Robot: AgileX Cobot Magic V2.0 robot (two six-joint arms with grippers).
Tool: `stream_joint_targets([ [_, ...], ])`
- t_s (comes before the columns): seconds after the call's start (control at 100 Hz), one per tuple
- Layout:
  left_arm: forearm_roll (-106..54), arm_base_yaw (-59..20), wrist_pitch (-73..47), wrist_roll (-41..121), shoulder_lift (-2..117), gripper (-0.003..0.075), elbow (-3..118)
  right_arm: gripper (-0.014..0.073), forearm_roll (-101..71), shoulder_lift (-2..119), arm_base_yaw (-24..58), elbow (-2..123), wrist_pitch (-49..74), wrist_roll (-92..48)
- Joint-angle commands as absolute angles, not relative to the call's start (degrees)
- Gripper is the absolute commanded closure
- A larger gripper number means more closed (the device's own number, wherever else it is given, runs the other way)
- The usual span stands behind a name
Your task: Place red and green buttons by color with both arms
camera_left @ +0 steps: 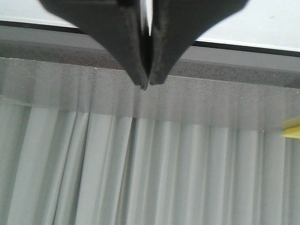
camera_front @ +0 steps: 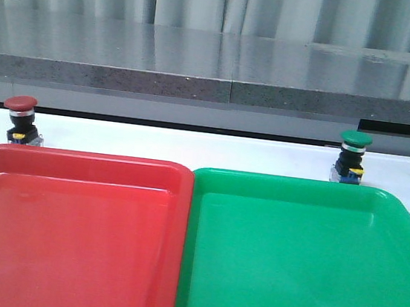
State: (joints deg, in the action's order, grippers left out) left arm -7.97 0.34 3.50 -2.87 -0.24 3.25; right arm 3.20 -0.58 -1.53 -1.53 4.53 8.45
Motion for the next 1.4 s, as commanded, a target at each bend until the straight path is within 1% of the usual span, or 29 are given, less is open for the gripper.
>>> stream_joint_targets([
  [0.0, -8.8, 0.5, 1.2, -2.8, 1.7, 0.0741, 9.6, 0.0657, 3.9, -1.9, -1.9, -0.5, -0.5, 8.0],
  [0.09, -8.3, 0.5, -5.8, -2.8, 5.7, 0.0741, 15.4, 0.0657, 3.9, -1.9, -1.9, -0.5, -0.5, 8.0],
  [0.32, -3.2, 0.2, -16.3, -2.8, 19.1, 0.0740, 28.1, 0.0657, 3.9, -1.9, -1.9, -0.5, -0.5, 8.0],
  [0.41, -2.5, 0.2, -20.5, -2.2, 24.8, 0.0717, 31.9, 0.0657, 3.9, -1.9, -1.9, -0.5, -0.5, 8.0],
  [0.46, -2.8, 0.2, -21.4, -2.1, 27.8, 0.0668, 34.0, 0.0657, 3.9, -1.9, -1.9, -0.5, -0.5, 8.0],
  [0.53, -2.9, 0.2, -21.8, -1.5, 31.9, 0.0554, 35.7, 0.0657, 3.9, -1.9, -1.9, -0.5, -0.5, 8.0],
  [0.57, -3.0, 0.2, -21.8, -1.5, 33.8, 0.0464, 36.7, 0.0657, 3.9, -1.9, -1.9, -0.5, -0.5, 8.0],
  [0.58, -3.0, 0.2, -21.8, -1.5, 34.2, 0.0432, 36.9, 0.0657, 3.9, -1.9, -1.9, -0.5, -0.5, 8.0],
  [0.6, -3.2, 0.2, -21.8, -1.5, 35.3, 0.0399, 37.4, 0.0657, 3.9, -1.9, -1.9, -0.5, -0.5, 8.0],
  [0.65, -3.2, 0.2, -21.8, -1.5, 37.7, 0.0272, 38.4, 0.0657, 3.9, -1.9, -1.9, -0.5, -0.5, 8.0],
  [0.7, -3.4, 0.2, -21.5, -1.5, 40.0, 0.0183, 39.4, 0.0657, 3.9, -1.9, -1.9, -0.5, -0.5, 8.0],
  [0.72, -3.9, 0.2, -21.4, -1.5, 41.3, 0.0156, 39.9, 0.0657, 3.9, -1.9, -1.9, -0.5, -0.5, 8.0],
  [0.77, -5.1, 0.1, -21.2, -1.5, 43.3, 0.0121, 40.9, 0.0657, 3.9, -1.9, -1.9, -0.5, -0.5, 8.0],
  [0.89, -8.4, -0.7, -22.6, -1.5, 48.5, 0.0123, 43.8, 0.0657, 3.9, -1.9, -1.9, -0.5, -0.5, 8.0],
  [0.97, -8.9, -2.9, -24.9, -1.5, 52.1, 0.0123, 46.1, 0.0657, 3.9, -1.9, -1.9, -0.5, -0.5, 8.0],
  [1.13, -8.9, -6.6, -25.0, -1.5, 58.9, 0.0123, 49.8, 0.0657, 3.9, -1.9, -1.9, -0.5, -0.5, 8.0],
  [1.39, -11.0, -7.2, -24.8, -1.5, 71.2, 0.0123, 58.6, 0.0657, 3.9, -1.9, -1.9, -0.5, -0.5, 8.0],
])
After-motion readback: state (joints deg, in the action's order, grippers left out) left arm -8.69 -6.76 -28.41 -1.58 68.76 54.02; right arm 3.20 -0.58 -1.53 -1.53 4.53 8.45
